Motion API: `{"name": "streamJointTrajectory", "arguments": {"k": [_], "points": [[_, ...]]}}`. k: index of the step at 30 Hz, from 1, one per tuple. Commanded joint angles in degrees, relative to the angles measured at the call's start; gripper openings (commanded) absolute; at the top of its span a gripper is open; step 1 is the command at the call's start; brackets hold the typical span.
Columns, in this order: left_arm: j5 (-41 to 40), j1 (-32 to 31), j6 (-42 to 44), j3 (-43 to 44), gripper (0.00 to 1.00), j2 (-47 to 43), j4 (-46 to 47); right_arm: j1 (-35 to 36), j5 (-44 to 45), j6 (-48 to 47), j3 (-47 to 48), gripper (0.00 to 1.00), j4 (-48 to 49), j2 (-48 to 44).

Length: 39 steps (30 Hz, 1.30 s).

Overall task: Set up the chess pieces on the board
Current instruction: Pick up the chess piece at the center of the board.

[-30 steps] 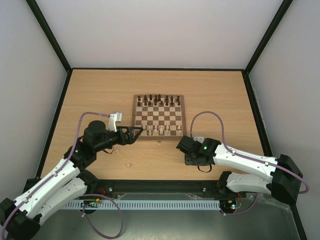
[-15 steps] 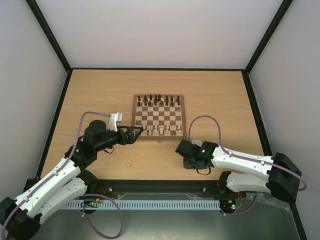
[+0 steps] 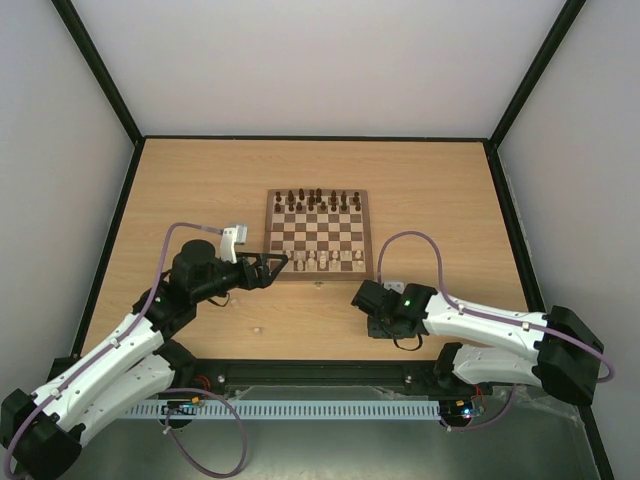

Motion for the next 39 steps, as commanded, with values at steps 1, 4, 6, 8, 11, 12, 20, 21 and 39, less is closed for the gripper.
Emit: {"name": "streamJointTrajectory", "arguments": {"k": [1,4,6,8,11,12,20,21,39], "points": [[0.14,-0.06,0.7,-0.67,0.99,0.02,2.11,0.39,0.48,1.02,-1.1,0.12,-2.11,-0.89],[0.1,-0.02,0.69,-0.72,0.99,0.01,1.99,0.98,-0.2,1.19,-0.13,0.1,-3.27,-2.69],[-0.01,-0.02,0.74,-0.7,0.99,0.0,1.93,1.61,-0.35,1.48,1.2,0.09,-4.75,-4.08],[-0.12,-0.07,0.73,-0.69,0.99,-0.06,1.87,2.43,-0.31,1.92,2.67,0.09,-6.52,-5.64],[-0.14,-0.02,0.87,-0.57,0.99,-0.01,1.83,3.32,-0.58,2.04,4.84,0.09,-8.02,-6.94],[-0.22,-0.09,0.95,-0.52,0.99,0.05,1.84,3.44,-0.54,1.81,5.79,0.09,-8.38,-6.97],[-0.76,-0.03,0.91,-0.34,0.99,-0.11,1.27,3.54,1.84,-1.46,13.58,0.11,-10.66,-1.14],[-0.9,-0.02,0.96,-0.43,0.99,-0.27,1.16,3.54,1.93,-1.8,13.86,0.11,-10.38,-0.6],[3.34,-0.04,-2.09,-6.59,0.99,-4.41,5.62,2.75,1.24,-7.38,19.09,0.15,-7.93,2.36]]}}
